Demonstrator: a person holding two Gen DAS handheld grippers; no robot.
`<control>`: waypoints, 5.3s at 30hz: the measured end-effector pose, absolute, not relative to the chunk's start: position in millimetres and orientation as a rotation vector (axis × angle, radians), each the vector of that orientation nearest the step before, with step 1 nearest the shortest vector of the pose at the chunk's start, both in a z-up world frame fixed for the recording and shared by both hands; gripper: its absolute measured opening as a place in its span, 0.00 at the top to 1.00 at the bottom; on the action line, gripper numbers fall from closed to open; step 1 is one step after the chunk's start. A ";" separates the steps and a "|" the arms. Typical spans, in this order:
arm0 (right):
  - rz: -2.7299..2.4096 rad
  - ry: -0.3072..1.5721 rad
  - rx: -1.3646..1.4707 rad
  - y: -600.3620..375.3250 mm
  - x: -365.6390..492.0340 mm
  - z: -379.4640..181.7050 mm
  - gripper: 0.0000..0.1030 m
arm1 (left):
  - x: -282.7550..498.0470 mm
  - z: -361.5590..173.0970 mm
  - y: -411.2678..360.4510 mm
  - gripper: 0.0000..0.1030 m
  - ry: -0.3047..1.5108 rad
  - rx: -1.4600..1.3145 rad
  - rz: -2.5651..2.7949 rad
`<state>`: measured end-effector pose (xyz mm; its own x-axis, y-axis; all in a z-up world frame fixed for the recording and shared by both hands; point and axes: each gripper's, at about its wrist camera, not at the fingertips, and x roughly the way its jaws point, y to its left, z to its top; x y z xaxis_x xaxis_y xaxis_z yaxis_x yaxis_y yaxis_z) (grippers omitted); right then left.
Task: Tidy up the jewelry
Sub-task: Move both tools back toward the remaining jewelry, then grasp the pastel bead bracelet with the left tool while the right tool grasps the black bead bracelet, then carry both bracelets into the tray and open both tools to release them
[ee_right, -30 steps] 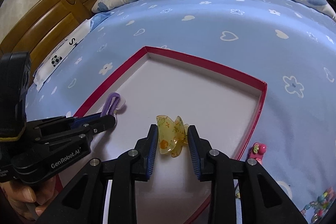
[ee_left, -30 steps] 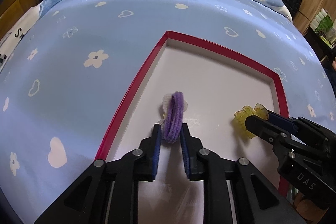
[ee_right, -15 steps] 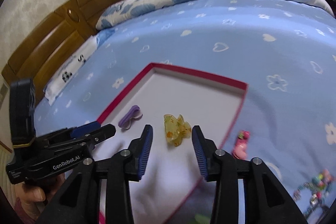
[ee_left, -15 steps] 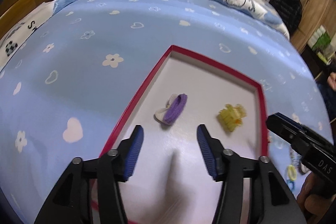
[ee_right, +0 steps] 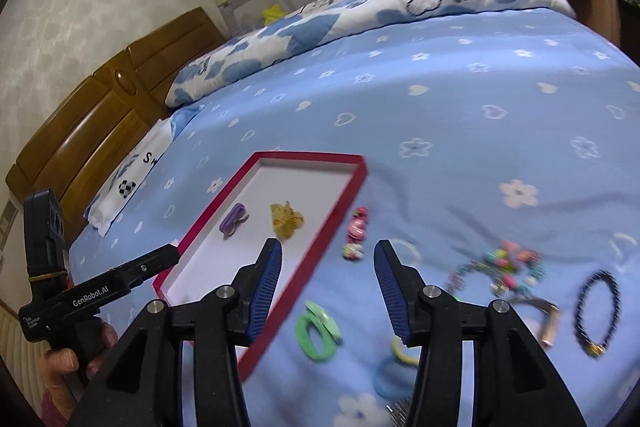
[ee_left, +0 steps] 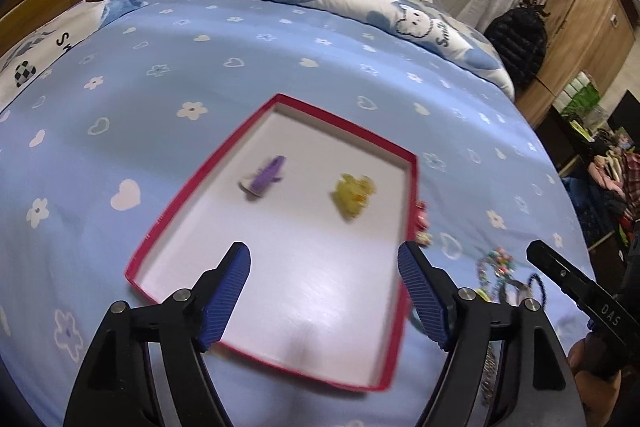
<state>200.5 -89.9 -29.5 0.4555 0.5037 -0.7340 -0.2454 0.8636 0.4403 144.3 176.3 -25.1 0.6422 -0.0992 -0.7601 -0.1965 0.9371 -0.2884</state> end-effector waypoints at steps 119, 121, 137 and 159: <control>0.499 0.948 0.135 -73.1 183.7 -9.1 0.93 | 147.5 2.0 148.4 0.92 0.864 -0.188 -0.104; 0.523 0.951 0.128 -57.9 185.7 -10.4 0.93 | 147.8 0.5 156.1 0.92 0.866 -0.197 -0.089; 0.679 1.014 0.129 44.4 213.6 -39.4 0.93 | 177.7 -25.2 201.6 0.92 0.909 -0.260 -0.020; 0.579 1.165 0.094 39.4 246.2 -110.7 0.93 | 222.8 -92.9 225.0 0.92 1.027 -0.239 0.162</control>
